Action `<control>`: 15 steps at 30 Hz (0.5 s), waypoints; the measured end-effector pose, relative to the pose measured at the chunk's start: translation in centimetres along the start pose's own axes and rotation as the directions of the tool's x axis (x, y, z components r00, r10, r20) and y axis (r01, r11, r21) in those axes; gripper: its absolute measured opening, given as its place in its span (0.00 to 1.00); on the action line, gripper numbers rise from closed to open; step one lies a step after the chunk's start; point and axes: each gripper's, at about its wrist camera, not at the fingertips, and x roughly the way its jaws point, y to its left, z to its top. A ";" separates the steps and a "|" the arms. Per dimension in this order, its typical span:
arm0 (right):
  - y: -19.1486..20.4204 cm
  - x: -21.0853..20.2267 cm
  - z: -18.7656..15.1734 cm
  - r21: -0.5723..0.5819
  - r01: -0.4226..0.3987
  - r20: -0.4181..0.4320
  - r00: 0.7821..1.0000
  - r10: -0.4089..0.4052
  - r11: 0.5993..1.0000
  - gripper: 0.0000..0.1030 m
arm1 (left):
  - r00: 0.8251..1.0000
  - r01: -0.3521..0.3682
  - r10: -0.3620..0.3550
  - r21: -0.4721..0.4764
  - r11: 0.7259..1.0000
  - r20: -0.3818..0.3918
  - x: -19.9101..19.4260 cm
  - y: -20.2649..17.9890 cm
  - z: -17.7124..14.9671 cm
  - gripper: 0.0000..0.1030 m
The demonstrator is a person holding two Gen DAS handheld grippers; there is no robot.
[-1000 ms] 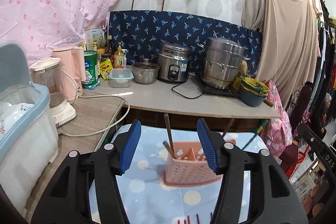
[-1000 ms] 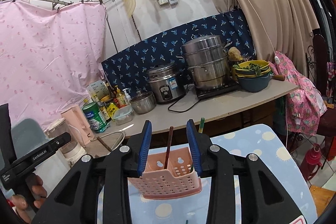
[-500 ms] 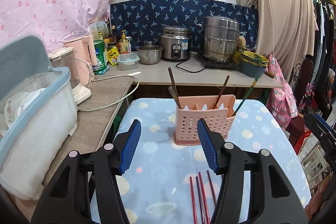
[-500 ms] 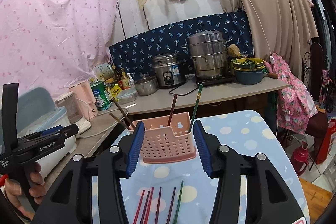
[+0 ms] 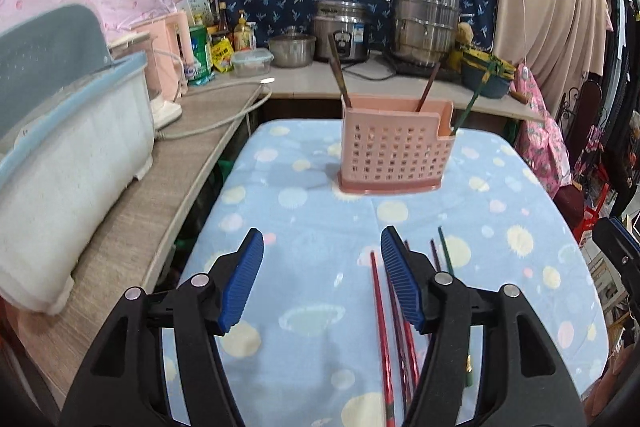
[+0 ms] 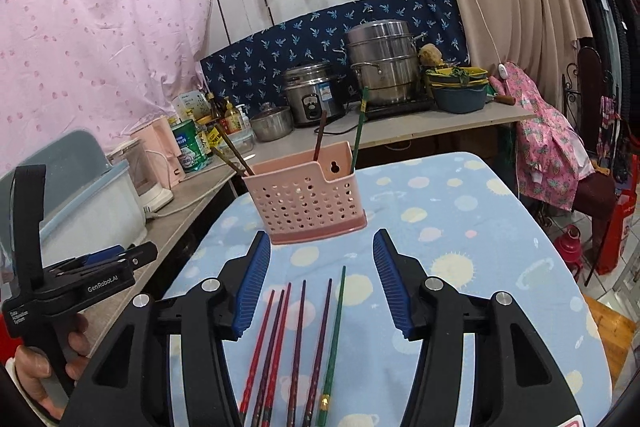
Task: Organize utensils
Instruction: 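Move both open tools back over the remaining chopsticks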
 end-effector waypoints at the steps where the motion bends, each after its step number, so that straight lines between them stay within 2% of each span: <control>1: 0.0 0.0 -0.7 -0.009 0.014 -0.009 1.000 -0.014 1.000 0.51 | 1.000 -0.001 0.001 -0.002 1.000 -0.012 0.2 0.0 -0.6 0.56; 6: 0.2 0.2 -3.7 -0.068 0.072 -0.043 0.996 -0.075 0.995 0.51 | 0.997 0.003 -0.003 -0.004 1.000 -0.076 1.3 -0.1 -3.7 0.56; 15: 0.1 2.0 -9.2 -0.074 0.080 -0.149 0.985 -0.090 0.994 0.51 | 0.988 -0.003 0.003 -0.003 1.000 -0.156 2.6 -0.2 -7.7 0.57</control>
